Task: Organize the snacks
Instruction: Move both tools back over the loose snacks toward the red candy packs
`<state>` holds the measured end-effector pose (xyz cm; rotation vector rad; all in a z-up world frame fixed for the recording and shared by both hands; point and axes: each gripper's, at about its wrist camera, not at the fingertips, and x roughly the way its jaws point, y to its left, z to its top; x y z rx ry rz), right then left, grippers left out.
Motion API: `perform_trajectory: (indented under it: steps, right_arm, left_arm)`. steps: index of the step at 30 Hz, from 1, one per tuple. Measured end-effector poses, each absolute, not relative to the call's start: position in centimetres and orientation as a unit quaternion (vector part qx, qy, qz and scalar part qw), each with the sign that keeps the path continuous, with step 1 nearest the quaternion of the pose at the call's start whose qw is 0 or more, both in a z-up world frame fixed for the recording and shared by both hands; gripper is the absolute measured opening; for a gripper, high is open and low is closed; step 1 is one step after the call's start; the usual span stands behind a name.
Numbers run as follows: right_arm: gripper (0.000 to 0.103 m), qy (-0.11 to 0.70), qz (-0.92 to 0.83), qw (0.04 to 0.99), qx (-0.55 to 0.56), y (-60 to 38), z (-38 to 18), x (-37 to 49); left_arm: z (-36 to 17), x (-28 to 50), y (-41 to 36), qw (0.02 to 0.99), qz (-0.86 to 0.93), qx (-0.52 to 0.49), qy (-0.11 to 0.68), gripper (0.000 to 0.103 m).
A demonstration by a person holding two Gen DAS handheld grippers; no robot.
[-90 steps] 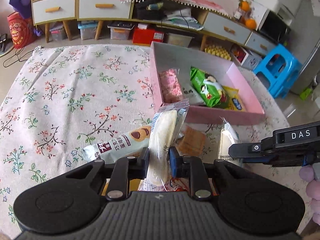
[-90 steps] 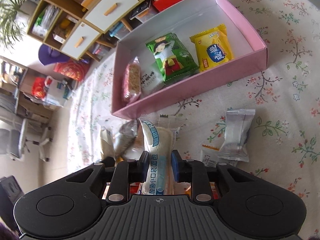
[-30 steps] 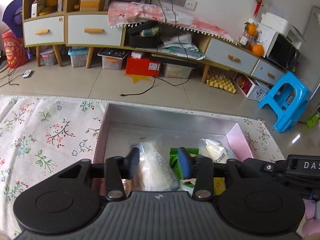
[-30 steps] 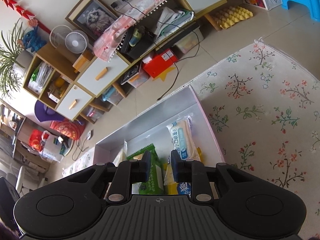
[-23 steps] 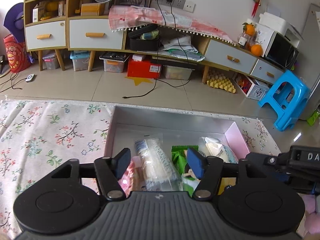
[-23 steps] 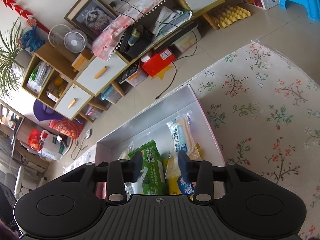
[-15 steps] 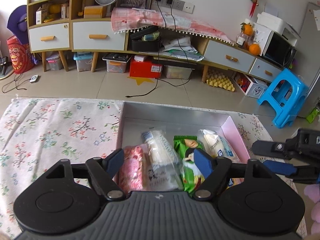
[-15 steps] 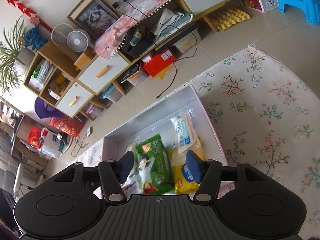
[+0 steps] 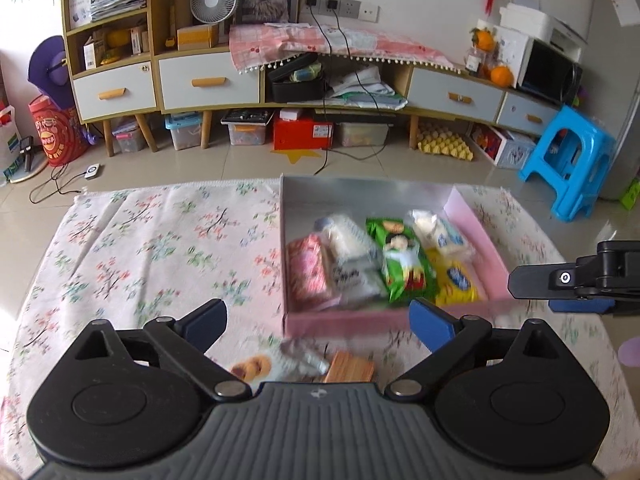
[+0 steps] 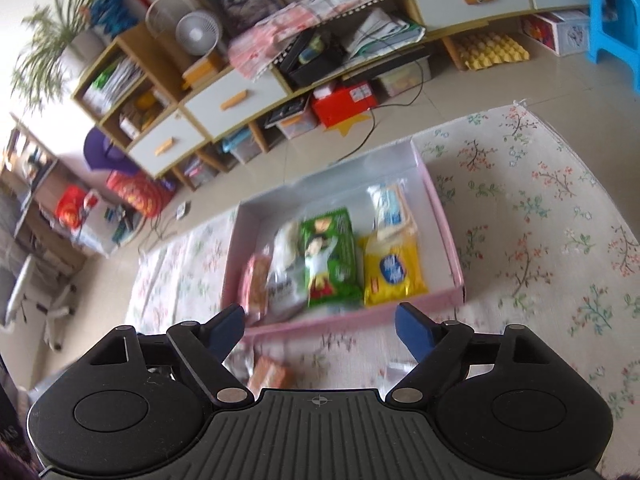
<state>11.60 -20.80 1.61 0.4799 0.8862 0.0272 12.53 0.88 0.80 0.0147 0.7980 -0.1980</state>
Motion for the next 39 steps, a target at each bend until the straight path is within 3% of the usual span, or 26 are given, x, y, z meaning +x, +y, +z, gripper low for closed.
perform_trajectory:
  steps: [8,11,30,39]
  right_arm:
    - [0.085,0.442,0.03,0.874,0.198,-19.1,0.9,8.7]
    - [0.091,0.438,0.038,0.879,0.186,-18.6,0.8,7.7]
    - [0.091,0.379,0.106,0.92,0.002,-17.7,-3.7,2.4]
    - [0.091,0.397,0.186,0.895,-0.081,-17.0,-6.5,-0.1]
  left_arm:
    - [0.5,9.7,1.3,0.914,-0.098,0.04,0.392,0.102]
    - [0.1,8.6,1.8,0.915,-0.101,0.04,0.389,0.102]
    - [-5.0,4.2,5.2,0.914,-0.149,0.062,0.371,0.102]
    - [-6.5,3.6,4.1,0.896,-0.204,0.075,0.387,0.098]
